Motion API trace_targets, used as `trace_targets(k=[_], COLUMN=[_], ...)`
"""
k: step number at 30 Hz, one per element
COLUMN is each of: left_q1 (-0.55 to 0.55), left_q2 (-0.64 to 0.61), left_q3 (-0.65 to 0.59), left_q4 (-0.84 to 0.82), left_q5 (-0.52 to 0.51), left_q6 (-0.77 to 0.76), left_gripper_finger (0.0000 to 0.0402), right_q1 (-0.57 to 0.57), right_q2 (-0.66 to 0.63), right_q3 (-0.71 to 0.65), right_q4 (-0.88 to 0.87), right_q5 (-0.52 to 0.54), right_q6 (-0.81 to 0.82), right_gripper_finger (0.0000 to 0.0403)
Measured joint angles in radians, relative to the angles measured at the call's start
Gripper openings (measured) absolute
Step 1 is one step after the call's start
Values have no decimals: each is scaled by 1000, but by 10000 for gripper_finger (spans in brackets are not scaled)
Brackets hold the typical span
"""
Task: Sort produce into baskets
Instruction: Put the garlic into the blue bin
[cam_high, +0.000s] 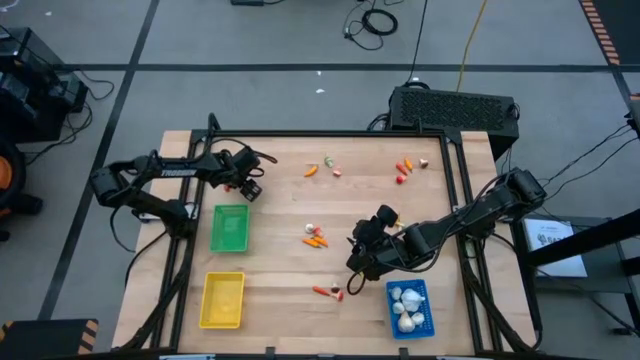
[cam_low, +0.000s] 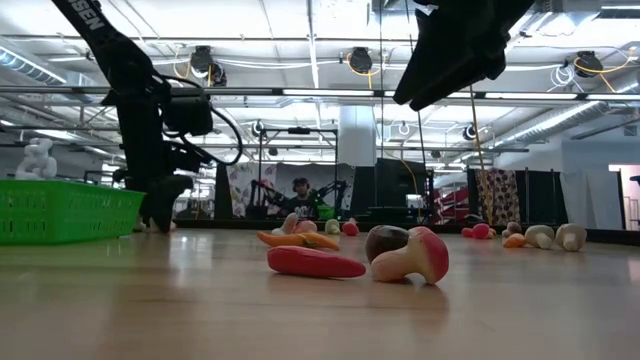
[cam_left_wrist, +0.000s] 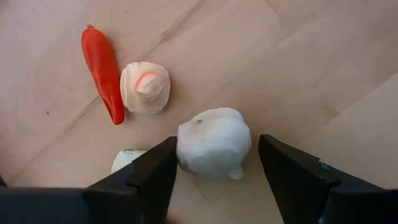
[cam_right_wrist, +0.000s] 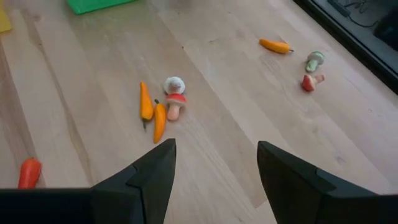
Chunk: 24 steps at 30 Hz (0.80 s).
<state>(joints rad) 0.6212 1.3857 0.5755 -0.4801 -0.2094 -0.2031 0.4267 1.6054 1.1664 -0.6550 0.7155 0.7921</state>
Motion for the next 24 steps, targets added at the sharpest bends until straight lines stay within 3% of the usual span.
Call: trace_targets(k=[10, 15, 24], left_q1=[0, -17, -136], left_q2=[1, 1, -11], left_q3=[-2, -2, -2], left_q4=[38, 56, 171], left_q5=[4, 2, 228], left_q6=[16, 28, -31], left_gripper_finger=[130, 135, 143], right_q1=[0, 0, 0], right_q2=[0, 0, 0], right_q3=[0, 0, 0], right_q4=[0, 0, -13], right_q5=[0, -1, -1], right_q6=[0, 0, -1], right_gripper_finger=[215, 215, 215])
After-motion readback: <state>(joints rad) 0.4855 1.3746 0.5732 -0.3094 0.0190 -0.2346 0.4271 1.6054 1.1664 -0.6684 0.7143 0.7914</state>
